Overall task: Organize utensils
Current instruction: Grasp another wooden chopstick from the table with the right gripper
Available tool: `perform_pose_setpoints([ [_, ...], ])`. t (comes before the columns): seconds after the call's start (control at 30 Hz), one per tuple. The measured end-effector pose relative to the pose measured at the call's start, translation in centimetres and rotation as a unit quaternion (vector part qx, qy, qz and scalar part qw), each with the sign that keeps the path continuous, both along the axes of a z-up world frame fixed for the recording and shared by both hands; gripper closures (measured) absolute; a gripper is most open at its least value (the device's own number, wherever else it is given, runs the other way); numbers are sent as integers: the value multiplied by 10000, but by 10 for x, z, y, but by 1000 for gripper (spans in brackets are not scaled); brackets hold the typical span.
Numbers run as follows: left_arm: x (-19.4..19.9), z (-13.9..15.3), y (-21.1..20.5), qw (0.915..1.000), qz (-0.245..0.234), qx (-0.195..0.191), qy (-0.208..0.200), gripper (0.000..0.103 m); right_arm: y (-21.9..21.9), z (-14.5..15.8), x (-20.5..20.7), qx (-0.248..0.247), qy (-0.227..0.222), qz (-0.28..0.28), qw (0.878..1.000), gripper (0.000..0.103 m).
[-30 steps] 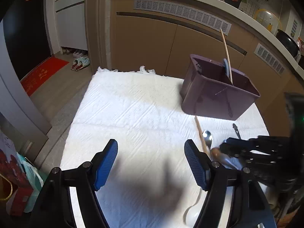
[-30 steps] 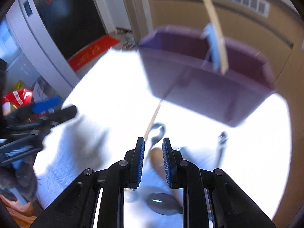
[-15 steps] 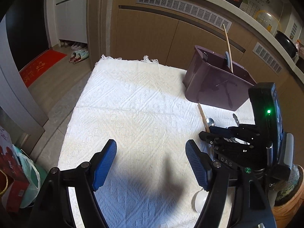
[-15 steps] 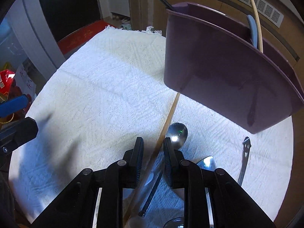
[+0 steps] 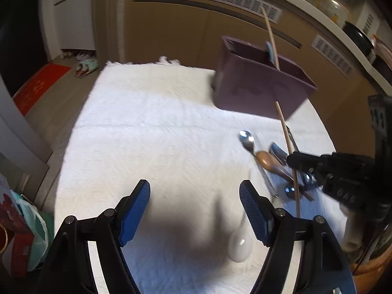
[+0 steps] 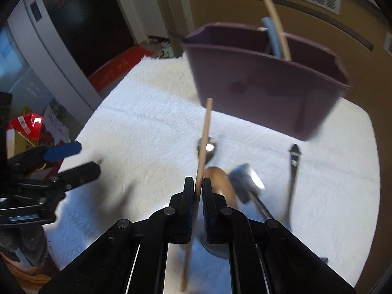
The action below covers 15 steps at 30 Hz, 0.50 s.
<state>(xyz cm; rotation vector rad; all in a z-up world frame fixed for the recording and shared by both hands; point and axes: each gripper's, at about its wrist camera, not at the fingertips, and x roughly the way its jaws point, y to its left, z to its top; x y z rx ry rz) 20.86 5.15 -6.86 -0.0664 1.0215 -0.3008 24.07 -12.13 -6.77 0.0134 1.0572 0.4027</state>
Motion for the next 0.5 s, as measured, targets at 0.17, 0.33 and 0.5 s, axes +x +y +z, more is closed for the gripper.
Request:
perform_pose_setpoints([
  [0.17,-24,-5,-29,9957,-925,-6,64,33,-41,10,-22,-23,-178,-434,9989,97],
  [0.33,-38,-7,-56,9877,-1538,271,53,39,-67,10,-41,-49,-244,-653,9976,96],
  [0.5,-22,-2,-64,9920,-1210,332,107,38,-65,-5,-40,-6,-145,-560,9983,92],
])
